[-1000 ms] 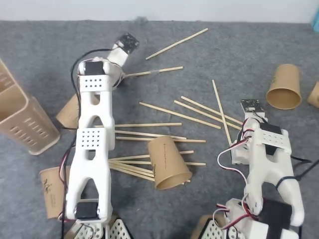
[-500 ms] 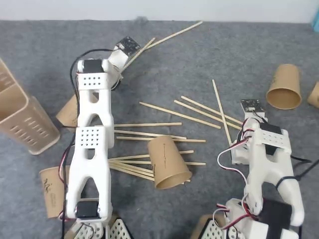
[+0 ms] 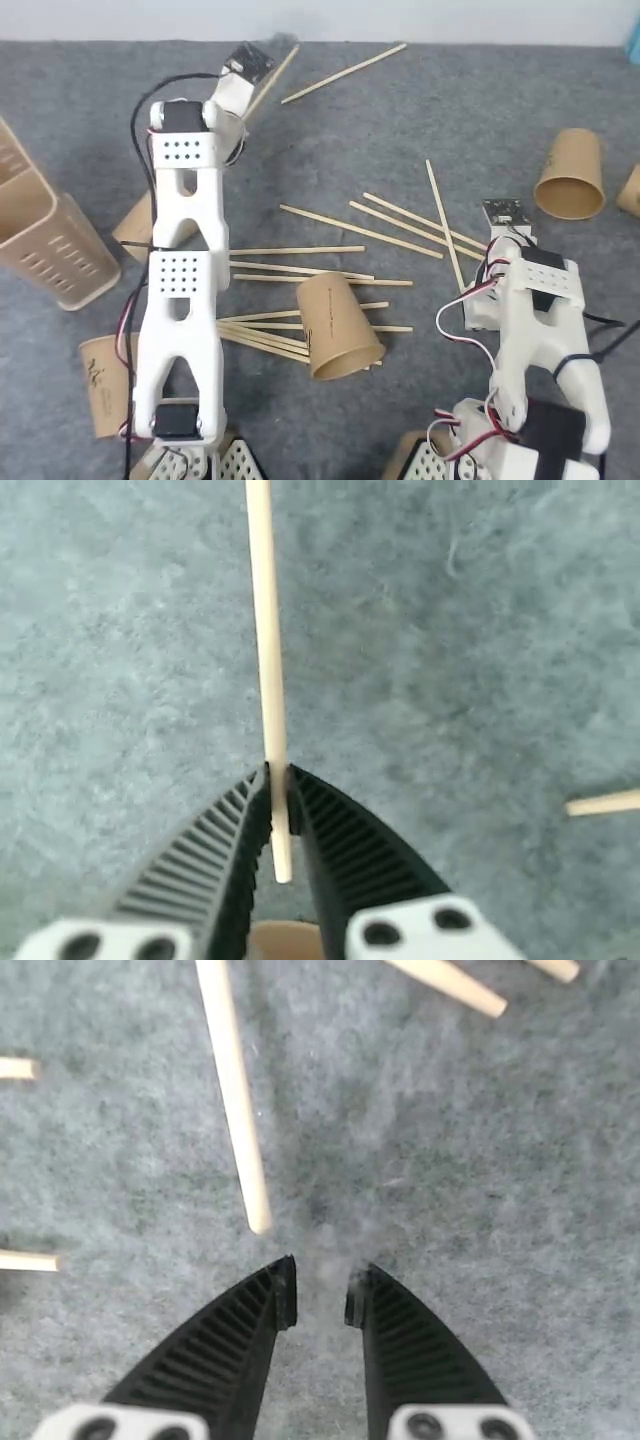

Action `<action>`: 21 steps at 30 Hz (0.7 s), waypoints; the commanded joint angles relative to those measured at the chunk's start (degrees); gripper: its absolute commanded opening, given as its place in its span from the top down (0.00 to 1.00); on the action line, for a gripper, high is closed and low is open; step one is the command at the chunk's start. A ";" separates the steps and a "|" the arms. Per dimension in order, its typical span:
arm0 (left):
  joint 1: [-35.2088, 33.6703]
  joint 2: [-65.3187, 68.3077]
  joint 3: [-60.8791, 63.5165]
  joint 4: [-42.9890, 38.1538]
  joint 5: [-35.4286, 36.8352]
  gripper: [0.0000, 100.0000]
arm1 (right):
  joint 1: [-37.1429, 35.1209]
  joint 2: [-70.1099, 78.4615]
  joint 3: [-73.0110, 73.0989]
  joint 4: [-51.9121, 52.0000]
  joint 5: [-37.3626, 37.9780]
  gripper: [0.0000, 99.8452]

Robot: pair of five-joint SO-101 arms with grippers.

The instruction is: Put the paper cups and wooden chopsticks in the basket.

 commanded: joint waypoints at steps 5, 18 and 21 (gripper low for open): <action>-0.88 2.46 1.98 -0.70 -1.76 0.99 | -0.13 -2.86 -0.44 0.57 0.62 0.91; -2.73 1.58 9.10 2.29 -15.21 0.99 | -0.22 -2.86 -0.44 0.66 0.53 0.91; -2.90 1.41 9.10 2.29 -22.51 0.99 | -0.13 -2.86 -0.44 0.57 0.53 0.91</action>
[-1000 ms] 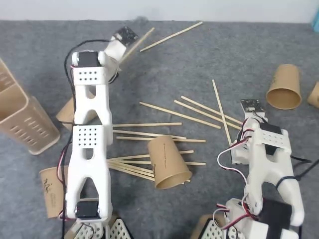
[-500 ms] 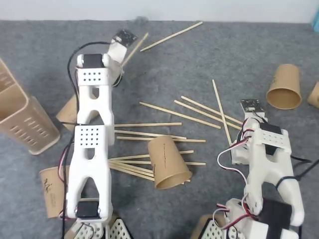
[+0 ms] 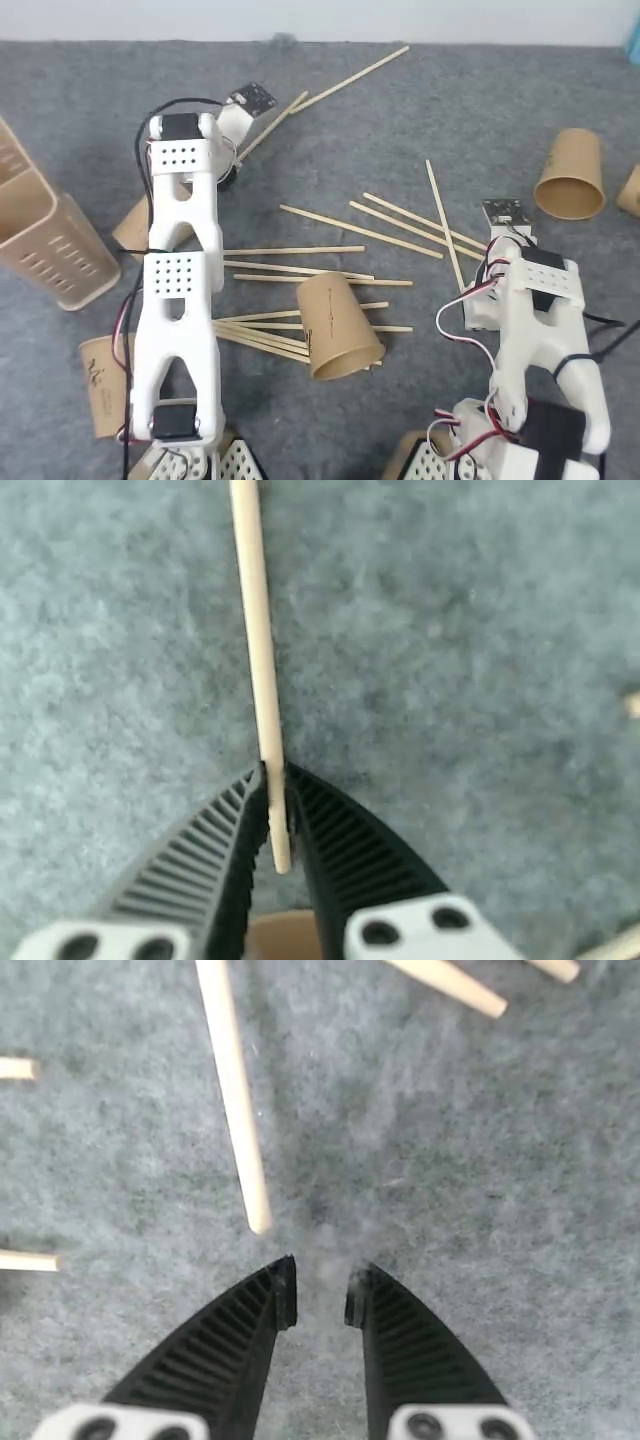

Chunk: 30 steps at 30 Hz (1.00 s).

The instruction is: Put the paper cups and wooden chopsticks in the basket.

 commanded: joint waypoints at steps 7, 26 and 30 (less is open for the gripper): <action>-1.05 -2.37 0.31 2.02 -22.95 0.99 | -0.13 -2.86 -0.44 0.22 0.70 0.91; 5.45 -3.08 -9.98 1.67 -9.49 0.99 | -0.40 -2.86 -0.44 0.22 0.70 0.91; 8.35 -0.70 -9.89 -0.18 -9.93 0.99 | -0.22 -2.86 -0.44 0.48 0.62 0.91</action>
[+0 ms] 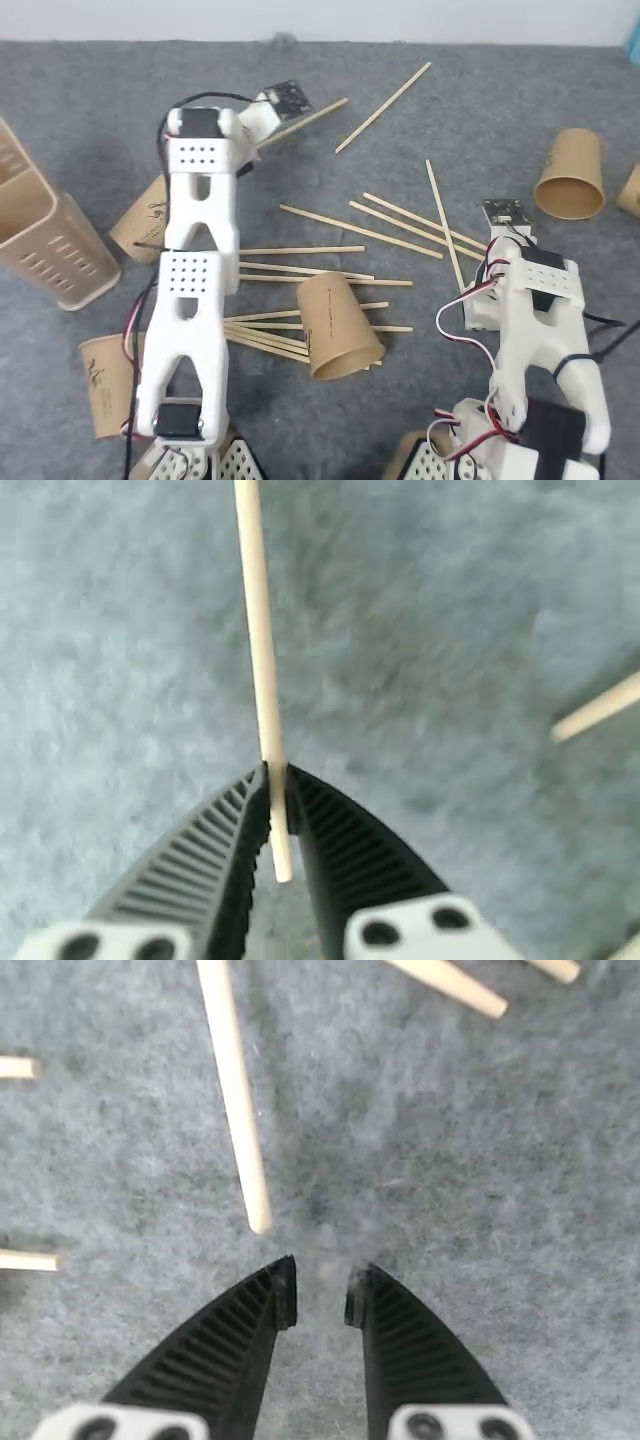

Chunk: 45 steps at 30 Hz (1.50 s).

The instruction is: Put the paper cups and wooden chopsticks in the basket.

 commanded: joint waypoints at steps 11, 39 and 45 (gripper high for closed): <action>5.45 4.92 -0.92 1.14 -13.10 0.99 | -0.13 -2.86 -0.44 0.48 0.53 0.91; 14.24 2.29 -2.15 2.20 -2.37 0.99 | -0.40 -2.86 -0.44 0.22 0.88 0.91; 15.56 1.05 -2.15 2.20 9.49 0.99 | -0.13 -2.86 -0.44 0.22 0.88 0.91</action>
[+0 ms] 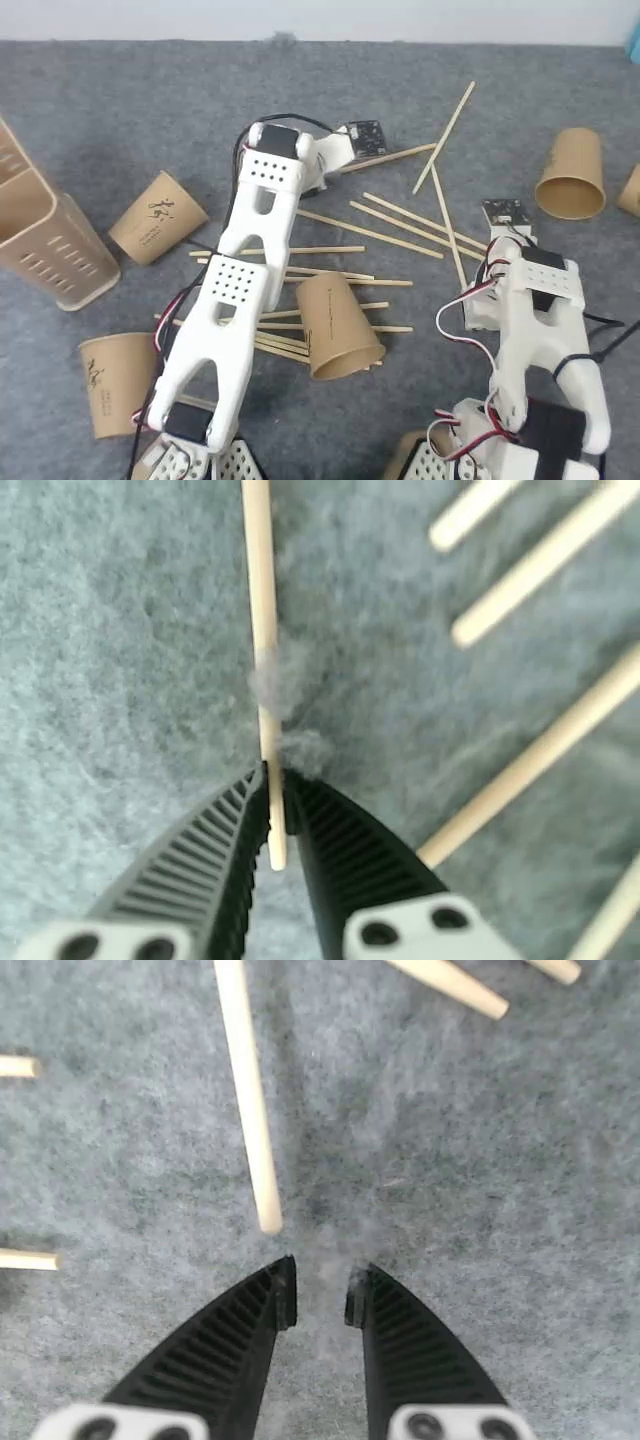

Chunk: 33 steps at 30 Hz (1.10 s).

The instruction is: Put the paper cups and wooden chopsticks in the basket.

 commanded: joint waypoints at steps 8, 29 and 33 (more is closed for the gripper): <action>-0.44 -15.03 5.05 2.46 33.32 0.99 | -0.13 -2.86 -0.44 0.22 0.70 0.91; -1.76 -73.76 94.37 -17.93 46.24 0.99 | 0.04 -2.86 -0.44 0.22 0.26 0.91; -3.25 -83.87 112.04 -29.71 46.07 0.99 | 1.63 -2.86 -0.53 0.13 0.18 0.91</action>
